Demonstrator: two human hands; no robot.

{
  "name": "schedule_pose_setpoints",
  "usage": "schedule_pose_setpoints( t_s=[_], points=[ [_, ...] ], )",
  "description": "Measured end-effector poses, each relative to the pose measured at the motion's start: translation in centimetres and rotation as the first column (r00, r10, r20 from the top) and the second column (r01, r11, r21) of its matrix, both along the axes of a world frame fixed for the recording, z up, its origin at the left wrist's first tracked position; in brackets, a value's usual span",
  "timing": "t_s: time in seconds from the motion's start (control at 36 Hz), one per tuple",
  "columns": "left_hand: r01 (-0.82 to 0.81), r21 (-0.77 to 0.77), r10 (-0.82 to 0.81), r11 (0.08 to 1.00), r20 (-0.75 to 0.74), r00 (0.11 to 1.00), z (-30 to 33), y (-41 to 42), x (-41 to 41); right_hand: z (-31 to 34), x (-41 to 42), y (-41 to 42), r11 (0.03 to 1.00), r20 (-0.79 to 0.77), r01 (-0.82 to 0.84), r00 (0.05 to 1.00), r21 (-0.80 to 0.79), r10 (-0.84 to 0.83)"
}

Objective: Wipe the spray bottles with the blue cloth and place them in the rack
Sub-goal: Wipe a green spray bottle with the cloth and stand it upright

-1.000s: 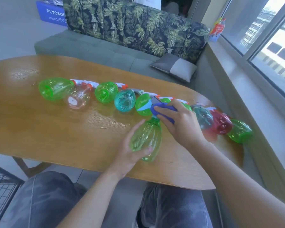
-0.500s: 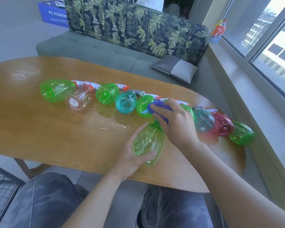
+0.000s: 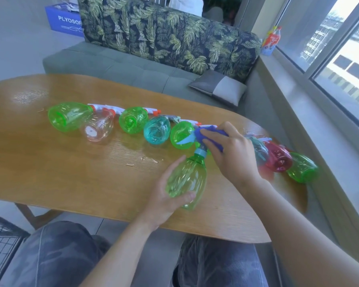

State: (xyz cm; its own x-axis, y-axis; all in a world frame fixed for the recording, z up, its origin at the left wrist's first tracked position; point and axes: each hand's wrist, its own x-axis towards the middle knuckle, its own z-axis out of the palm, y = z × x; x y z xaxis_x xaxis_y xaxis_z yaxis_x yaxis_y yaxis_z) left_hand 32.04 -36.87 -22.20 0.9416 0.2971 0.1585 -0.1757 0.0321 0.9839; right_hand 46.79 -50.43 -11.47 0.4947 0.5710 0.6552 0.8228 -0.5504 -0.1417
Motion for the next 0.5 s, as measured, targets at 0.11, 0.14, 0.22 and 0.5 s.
schedule_pose_setpoints(
  t_s=[0.11,0.14,0.22,0.5],
  points=[
    [-0.015,-0.027,0.016,1.000,0.010,1.000,-0.1,0.0,-0.1,-0.4,-0.5,-0.5,0.997,-0.030,-0.071,0.997,-0.028,0.070],
    [-0.019,-0.031,0.019,0.999,0.010,1.000,-0.1,0.0,-0.1,-0.4,-0.8,-0.6,0.993,-0.029,-0.103,0.994,-0.049,0.102],
    [-0.009,-0.011,0.010,1.000,0.015,1.000,-0.1,0.1,-0.1,-0.4,-0.6,-1.2,0.998,-0.058,-0.060,0.997,-0.028,0.059],
    [-0.020,-0.015,0.020,1.000,-0.003,1.000,-0.1,0.1,-0.1,-1.2,-1.6,-2.0,0.984,-0.076,-0.162,0.985,-0.068,0.157]
  ],
)
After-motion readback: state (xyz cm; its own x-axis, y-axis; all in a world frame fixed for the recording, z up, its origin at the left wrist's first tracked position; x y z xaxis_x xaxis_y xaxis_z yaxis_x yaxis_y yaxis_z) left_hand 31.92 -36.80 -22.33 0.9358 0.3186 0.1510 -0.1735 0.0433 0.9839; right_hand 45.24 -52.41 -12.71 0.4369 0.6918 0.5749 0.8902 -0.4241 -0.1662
